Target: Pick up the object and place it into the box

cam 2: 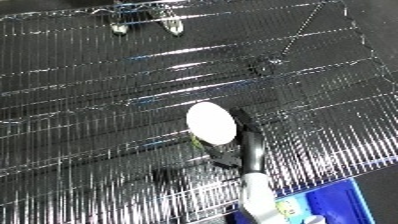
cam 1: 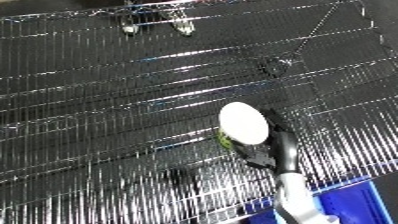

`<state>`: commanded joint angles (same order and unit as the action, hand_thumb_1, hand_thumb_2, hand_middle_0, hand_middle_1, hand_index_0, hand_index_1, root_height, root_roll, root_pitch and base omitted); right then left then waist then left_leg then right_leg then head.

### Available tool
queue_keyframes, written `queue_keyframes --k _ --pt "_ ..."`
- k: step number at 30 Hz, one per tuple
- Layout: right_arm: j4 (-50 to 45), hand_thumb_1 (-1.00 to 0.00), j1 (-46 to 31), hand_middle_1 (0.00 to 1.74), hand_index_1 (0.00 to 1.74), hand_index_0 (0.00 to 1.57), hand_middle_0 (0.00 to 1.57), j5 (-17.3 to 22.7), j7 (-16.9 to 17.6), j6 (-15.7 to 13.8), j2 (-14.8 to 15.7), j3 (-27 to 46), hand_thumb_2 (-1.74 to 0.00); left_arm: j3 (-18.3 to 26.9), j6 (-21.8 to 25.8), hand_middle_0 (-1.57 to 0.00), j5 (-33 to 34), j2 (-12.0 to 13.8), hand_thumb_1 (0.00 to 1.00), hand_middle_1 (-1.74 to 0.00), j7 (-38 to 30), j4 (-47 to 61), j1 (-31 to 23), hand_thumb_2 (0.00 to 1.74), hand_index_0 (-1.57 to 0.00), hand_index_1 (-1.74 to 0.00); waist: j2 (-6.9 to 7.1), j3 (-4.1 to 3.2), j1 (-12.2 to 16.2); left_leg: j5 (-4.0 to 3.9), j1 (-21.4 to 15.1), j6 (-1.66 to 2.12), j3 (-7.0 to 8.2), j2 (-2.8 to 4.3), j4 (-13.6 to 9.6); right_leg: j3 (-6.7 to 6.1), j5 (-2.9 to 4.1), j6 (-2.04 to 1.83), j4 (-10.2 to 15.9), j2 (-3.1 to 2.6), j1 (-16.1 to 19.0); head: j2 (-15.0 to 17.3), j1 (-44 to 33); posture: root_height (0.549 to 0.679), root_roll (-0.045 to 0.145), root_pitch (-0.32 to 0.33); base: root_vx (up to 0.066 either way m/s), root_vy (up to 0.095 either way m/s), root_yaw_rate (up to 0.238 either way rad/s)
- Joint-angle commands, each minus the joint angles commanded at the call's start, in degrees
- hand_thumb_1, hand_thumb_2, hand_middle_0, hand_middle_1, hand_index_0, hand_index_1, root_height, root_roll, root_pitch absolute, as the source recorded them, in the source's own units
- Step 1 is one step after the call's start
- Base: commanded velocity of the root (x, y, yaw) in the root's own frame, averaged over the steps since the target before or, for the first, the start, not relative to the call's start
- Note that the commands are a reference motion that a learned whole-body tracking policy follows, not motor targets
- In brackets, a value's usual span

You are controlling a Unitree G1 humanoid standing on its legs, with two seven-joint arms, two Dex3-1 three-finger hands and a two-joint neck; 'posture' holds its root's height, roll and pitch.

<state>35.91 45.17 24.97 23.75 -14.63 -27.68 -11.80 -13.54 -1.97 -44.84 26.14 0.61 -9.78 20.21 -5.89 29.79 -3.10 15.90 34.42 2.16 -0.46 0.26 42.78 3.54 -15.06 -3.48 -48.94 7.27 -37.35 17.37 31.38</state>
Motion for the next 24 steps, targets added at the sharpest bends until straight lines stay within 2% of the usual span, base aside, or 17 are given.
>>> queue_keyframes --k 7,13,19,24 --pt "-3.35 -0.85 -2.76 1.48 1.48 1.33 1.33 -1.04 1.01 -0.33 -0.55 1.16 -1.48 0.93 0.98 -1.57 0.37 -0.06 1.00 -1.74 1.17 0.05 -1.66 1.74 -1.57 -1.74 1.00 0.00 0.65 -0.23 -3.49 0.00 -0.22 0.11 -1.88 0.12 0.24 0.00 2.17 -0.33 3.48 0.48 1.09 0.634 0.054 0.099 -0.017 0.003 -0.061" --pt "-10.95 -0.85 -7.88 1.48 1.48 1.33 1.33 -2.68 2.74 0.36 -0.91 3.44 -1.48 2.52 1.35 -1.57 0.74 -0.17 1.00 -1.74 1.59 0.63 -3.55 1.74 -1.57 -1.74 1.99 0.00 2.18 -0.38 -7.57 0.13 0.21 0.50 -4.16 -0.18 0.67 -0.26 4.78 -0.69 7.19 1.50 1.11 0.640 0.053 0.069 -0.002 0.027 -0.124" --pt "-19.45 -0.85 -14.67 1.48 1.48 1.33 1.33 -4.96 4.93 0.50 -0.89 6.55 -1.48 4.27 2.17 -1.57 1.53 -0.39 1.00 -1.74 2.64 0.90 -5.94 1.74 -1.57 -1.74 2.89 0.00 4.37 0.11 -11.47 0.20 1.31 1.05 -5.71 -1.06 1.13 -0.54 7.68 -1.13 10.88 1.64 2.13 0.646 0.054 0.042 -0.019 0.037 -0.191" --pt "-23.88 -0.85 -19.51 1.48 1.48 1.33 1.33 -4.96 5.82 -0.21 -1.30 9.64 -1.48 5.44 2.84 -1.57 2.05 -0.90 1.00 -1.74 3.57 0.78 -7.22 1.74 -1.57 -1.74 3.14 0.00 6.50 0.55 -14.35 0.32 2.72 1.71 -6.69 -2.01 1.60 -0.74 9.83 -1.08 13.33 0.68 5.96 0.651 0.058 0.024 -0.037 0.069 -0.230"
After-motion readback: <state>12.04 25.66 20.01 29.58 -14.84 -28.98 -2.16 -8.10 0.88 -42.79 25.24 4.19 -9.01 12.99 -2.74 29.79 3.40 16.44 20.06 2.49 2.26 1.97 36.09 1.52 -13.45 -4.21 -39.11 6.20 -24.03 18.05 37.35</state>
